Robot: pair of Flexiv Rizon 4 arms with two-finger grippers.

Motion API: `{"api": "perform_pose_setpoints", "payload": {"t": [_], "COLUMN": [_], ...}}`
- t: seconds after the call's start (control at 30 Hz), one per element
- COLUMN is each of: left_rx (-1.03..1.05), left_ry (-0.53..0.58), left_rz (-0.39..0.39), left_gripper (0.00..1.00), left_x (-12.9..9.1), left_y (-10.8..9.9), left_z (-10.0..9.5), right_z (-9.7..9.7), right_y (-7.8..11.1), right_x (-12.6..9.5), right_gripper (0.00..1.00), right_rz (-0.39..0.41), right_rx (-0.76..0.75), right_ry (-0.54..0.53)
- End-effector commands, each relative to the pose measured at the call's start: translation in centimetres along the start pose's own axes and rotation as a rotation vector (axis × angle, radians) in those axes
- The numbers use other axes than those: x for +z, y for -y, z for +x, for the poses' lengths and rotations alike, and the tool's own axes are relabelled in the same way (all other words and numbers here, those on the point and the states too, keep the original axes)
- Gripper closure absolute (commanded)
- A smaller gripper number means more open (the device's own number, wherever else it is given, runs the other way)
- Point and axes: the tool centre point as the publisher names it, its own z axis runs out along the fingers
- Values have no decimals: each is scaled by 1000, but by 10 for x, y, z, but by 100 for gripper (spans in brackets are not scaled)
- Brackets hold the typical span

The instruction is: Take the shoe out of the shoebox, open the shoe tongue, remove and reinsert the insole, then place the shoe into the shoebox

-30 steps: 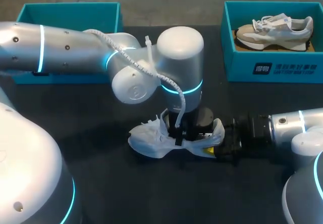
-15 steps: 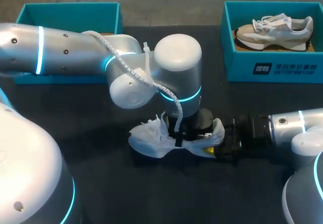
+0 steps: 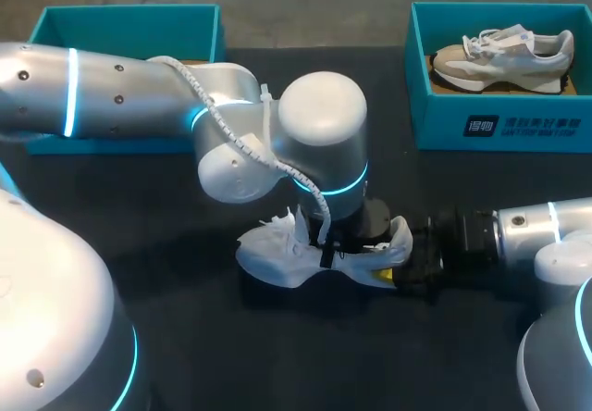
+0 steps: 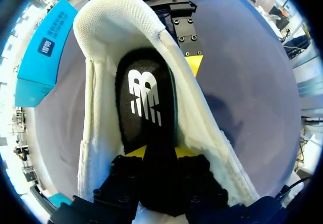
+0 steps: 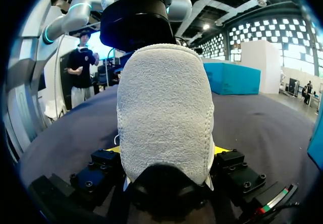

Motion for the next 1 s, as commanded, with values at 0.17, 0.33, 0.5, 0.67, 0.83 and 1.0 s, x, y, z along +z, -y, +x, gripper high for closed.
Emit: {"api": "perform_pose_setpoints", "payload": {"t": [0.17,0.33,0.5,0.67,0.83,1.0], "left_rx": [9,3,-11,-11,-17,-19], "left_ry": [27,70,99,120,105,70], "left_rz": [-19,-25,-15,-24,-4,44], "left_gripper": [71,72,78,80,100,100], "left_x": [12,18,16,17,17,7], "left_y": [2,3,2,2,0,-3], "left_z": [-4,-8,-19,-28,-34,-32], "right_z": [1,1,1,1,1,1], "right_y": [0,0,0,0,0,0], "right_x": [1,1,1,1,1,1], "right_gripper": [100,100,100,100,100,100], "right_rz": [3,3,3,3,3,3], "right_rx": [0,0,0,0,0,0], "right_ry": [-1,-1,-1,-1,-1,-1]}}
